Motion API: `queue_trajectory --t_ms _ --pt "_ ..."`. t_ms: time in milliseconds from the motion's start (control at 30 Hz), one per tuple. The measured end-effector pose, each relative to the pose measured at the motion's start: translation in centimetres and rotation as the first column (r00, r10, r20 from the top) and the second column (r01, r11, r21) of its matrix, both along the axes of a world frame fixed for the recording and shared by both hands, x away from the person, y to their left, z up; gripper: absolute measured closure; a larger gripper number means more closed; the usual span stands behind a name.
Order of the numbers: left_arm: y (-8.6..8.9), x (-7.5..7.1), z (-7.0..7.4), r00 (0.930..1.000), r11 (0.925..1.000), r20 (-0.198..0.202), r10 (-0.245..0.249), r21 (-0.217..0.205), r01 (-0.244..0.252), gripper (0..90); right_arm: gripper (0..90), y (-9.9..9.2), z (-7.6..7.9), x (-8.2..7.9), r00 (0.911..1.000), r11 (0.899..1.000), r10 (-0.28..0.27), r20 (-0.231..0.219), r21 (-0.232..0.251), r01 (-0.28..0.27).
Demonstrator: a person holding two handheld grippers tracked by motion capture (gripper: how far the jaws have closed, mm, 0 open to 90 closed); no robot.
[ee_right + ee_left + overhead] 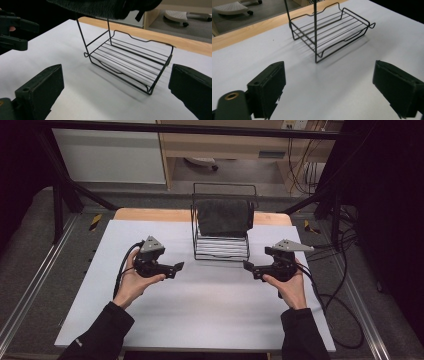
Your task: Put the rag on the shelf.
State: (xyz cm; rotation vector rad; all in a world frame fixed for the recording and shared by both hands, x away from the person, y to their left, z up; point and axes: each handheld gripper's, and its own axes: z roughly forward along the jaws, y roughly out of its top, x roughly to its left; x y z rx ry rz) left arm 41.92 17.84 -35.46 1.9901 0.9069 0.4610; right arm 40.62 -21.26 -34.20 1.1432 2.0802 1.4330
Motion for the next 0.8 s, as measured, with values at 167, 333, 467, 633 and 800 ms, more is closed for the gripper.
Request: queue_trajectory --t_ms 167,333,467,633,800 --pt "2.1 -1.4 -1.2 0.9999 0.9999 -0.01 0.012 0.01 -0.012 7.8 0.6 -0.3 -1.1 -1.0 0.9995 0.999 0.032 -0.008 0.0 -0.032" --pt "4.1 -2.7 -2.5 0.9994 0.9996 -0.02 0.029 0.006 -0.029 6.9 0.6 -0.6 -2.5 -1.8 0.9981 0.999 0.052 -0.034 -0.003 -0.053" --pt "5.7 -3.7 -3.9 0.9991 0.9994 -0.03 0.032 0.015 -0.031 6.9 0.6 -1.0 -3.8 -2.3 0.9955 0.997 0.079 -0.053 0.001 -0.079" --pt "7.4 -4.8 -5.4 0.9986 0.9993 -0.04 0.036 0.008 -0.035 7.1 0.7 -1.9 -5.5 -2.9 0.9937 0.996 0.086 -0.072 0.001 -0.086" --pt "8.8 -5.4 -6.4 0.9975 0.9986 -0.049 0.05 0.017 -0.05 7.5 0.7 -3.2 -6.9 -3.5 0.9922 0.997 0.077 -0.098 0.009 -0.077"
